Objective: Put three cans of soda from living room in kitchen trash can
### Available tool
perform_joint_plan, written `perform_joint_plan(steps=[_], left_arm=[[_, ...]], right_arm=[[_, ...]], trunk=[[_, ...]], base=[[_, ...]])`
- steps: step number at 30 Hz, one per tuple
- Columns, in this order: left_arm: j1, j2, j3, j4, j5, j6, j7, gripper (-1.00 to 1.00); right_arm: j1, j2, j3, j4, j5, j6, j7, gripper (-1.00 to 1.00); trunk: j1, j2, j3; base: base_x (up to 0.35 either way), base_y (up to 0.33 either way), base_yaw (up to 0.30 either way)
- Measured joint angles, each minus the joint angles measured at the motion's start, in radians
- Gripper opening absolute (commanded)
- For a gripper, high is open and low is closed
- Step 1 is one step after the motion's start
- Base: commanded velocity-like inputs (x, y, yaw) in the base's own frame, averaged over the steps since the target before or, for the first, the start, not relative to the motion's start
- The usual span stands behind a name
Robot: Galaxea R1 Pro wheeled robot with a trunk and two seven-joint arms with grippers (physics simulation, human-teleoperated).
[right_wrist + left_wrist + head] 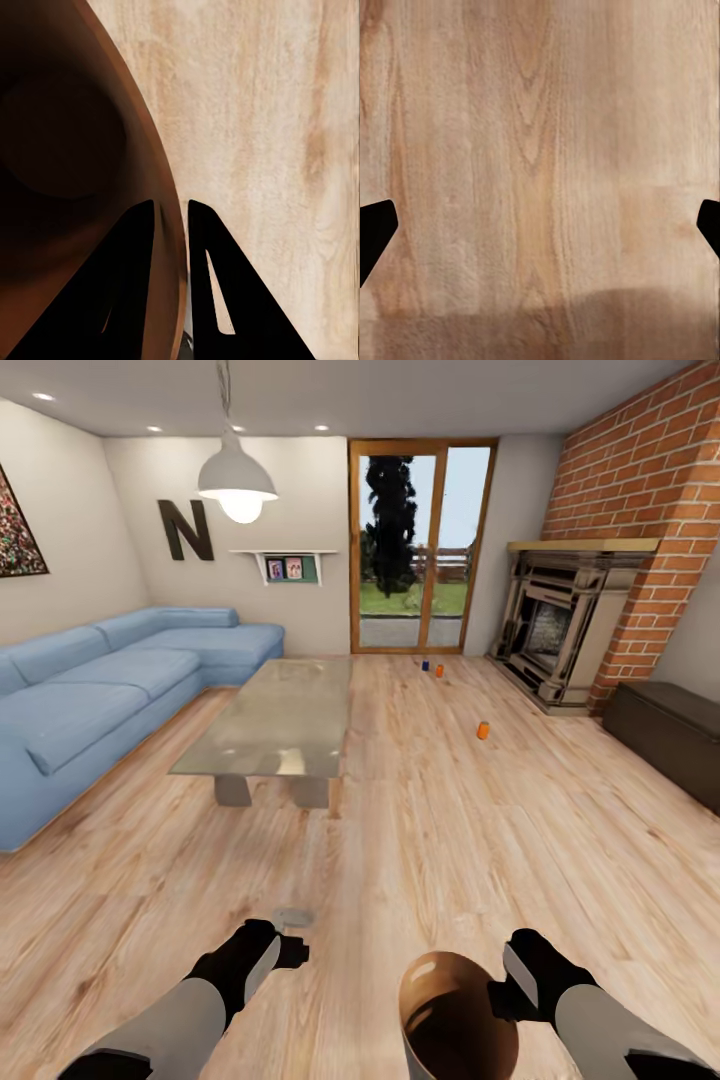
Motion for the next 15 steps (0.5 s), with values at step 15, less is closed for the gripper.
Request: perform_joint_plan(steps=[15], left_arm=[[0.0,0.0,0.0,0.0,0.0,-0.013,0.0,1.0]], right_arm=[[0.0,-0.001,0.0,0.0,0.001,0.0,0.0,-1.0]], trunk=[[0.0,0.0,0.0]], base=[[0.15,-0.319,-0.286]])
